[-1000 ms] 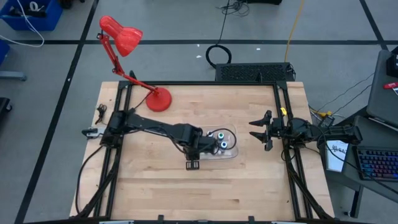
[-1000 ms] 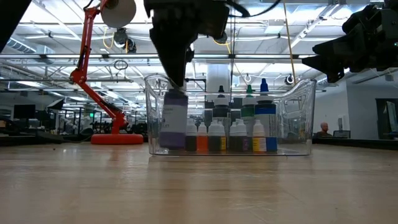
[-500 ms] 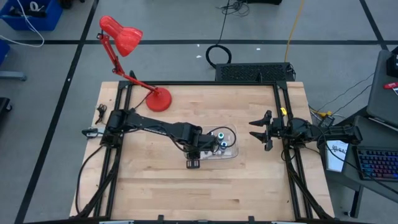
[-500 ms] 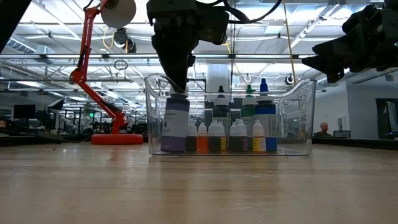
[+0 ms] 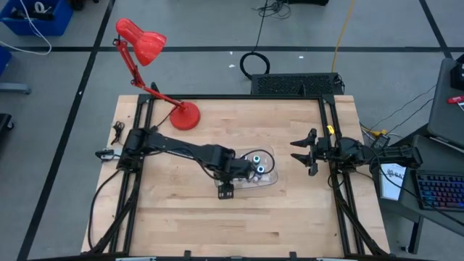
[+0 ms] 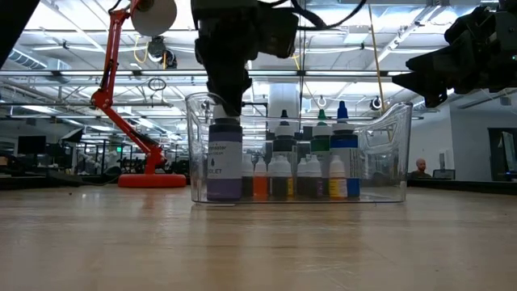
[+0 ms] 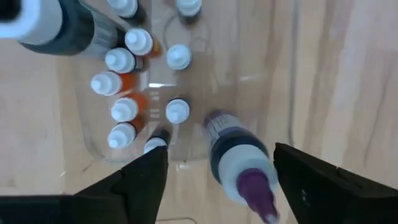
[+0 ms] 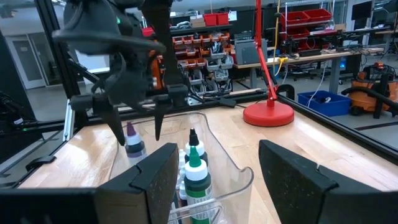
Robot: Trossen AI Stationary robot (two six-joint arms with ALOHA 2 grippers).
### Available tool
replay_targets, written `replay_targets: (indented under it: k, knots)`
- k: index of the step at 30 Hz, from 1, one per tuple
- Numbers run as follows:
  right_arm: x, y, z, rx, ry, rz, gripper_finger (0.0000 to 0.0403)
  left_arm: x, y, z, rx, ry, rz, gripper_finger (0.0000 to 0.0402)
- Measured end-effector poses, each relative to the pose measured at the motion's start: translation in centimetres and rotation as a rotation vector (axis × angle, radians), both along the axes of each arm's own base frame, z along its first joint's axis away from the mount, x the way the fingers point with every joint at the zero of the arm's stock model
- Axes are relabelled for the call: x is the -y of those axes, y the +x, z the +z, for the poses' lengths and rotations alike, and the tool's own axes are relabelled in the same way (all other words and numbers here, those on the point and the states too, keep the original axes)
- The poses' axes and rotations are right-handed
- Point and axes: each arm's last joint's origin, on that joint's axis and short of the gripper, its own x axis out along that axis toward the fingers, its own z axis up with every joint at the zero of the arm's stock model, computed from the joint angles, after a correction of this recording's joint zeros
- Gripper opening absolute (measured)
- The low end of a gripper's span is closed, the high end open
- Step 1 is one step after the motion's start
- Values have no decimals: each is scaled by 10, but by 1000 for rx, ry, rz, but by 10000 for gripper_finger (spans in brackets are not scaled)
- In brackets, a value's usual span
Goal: Pick & Place food coloring
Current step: Put the large purple food coloring bottle into the transparent bin, then return to Home Position
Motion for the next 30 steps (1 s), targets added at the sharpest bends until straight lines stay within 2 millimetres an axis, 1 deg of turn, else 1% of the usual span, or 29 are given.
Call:
replay_targets:
  k: [3,5,7,9,12,14,16,18,20,24,28,30]
  knots:
    - [0,0,0,0,0,0,210,0,-3,11,39,-4,-9,302]
    - [0,0,0,0,0,0,210,-1,-6,22,76,1,-22,308]
    - [0,0,0,2,0,0,210,-2,-11,37,126,11,-21,313]
    - [0,0,0,-1,0,0,210,-5,-18,56,193,45,-18,316]
    - [0,0,0,-1,0,0,210,-3,-39,93,327,162,-20,314]
    - [0,0,0,-1,0,0,210,3,-62,115,430,263,-13,310]
    - [0,0,0,-1,0,0,210,9,-90,125,522,348,-9,307]
    - [0,0,0,-1,0,0,210,12,-122,122,613,386,1,304]
    - [0,0,0,-1,0,0,210,10,-152,111,724,383,39,303]
    - [0,0,0,-1,0,0,210,-8,-208,80,970,311,132,309]
    - [0,0,0,-1,0,0,210,-26,-248,40,1124,256,135,314]
    - [0,0,0,-1,0,0,210,-33,-263,26,1203,224,155,314]
